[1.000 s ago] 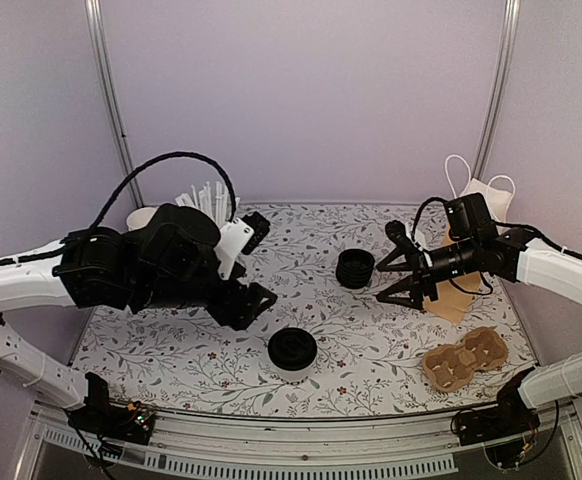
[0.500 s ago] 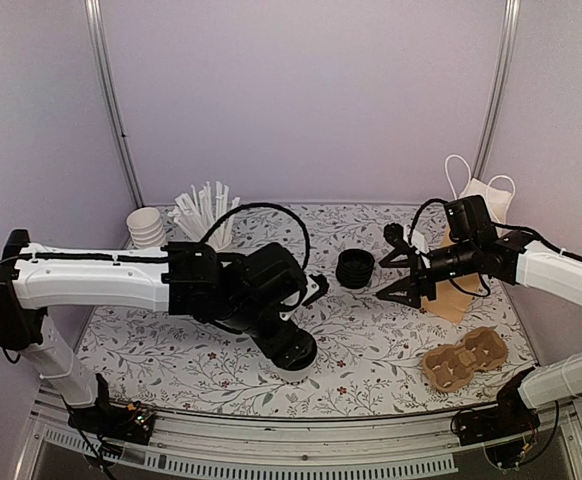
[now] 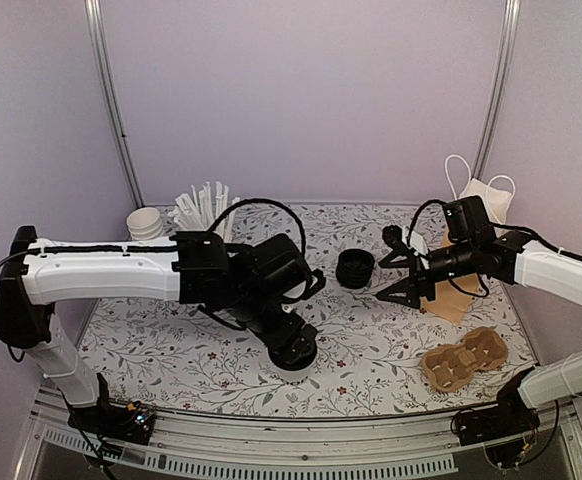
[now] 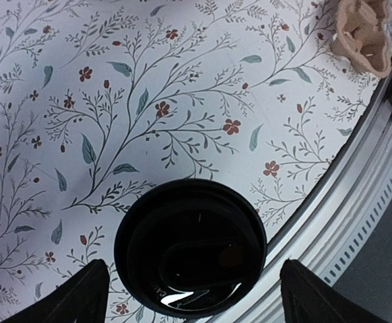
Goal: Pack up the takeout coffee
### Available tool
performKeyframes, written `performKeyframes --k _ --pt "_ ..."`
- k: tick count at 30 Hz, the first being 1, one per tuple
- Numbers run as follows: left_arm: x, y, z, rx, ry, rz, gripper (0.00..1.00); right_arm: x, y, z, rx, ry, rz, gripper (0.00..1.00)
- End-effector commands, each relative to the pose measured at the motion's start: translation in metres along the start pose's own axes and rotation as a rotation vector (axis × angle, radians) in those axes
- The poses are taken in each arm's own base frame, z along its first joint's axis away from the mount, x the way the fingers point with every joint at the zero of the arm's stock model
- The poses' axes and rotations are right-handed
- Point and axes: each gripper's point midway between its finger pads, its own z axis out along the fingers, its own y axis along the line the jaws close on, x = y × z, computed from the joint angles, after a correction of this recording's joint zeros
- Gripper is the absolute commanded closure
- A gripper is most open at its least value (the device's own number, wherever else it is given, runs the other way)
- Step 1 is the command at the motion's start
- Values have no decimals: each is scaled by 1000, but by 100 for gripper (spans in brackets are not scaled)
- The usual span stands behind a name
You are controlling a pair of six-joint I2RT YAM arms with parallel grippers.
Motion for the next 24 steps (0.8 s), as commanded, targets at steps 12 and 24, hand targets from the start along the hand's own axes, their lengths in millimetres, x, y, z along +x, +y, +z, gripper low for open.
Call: performKeyframes --k 12,24 --pt "9 15 12 -15 51 -70 9 17 -7 11 -3 57 14 19" --pt "9 4 18 5 66 -53 8 24 -10 16 -4 83 25 19"
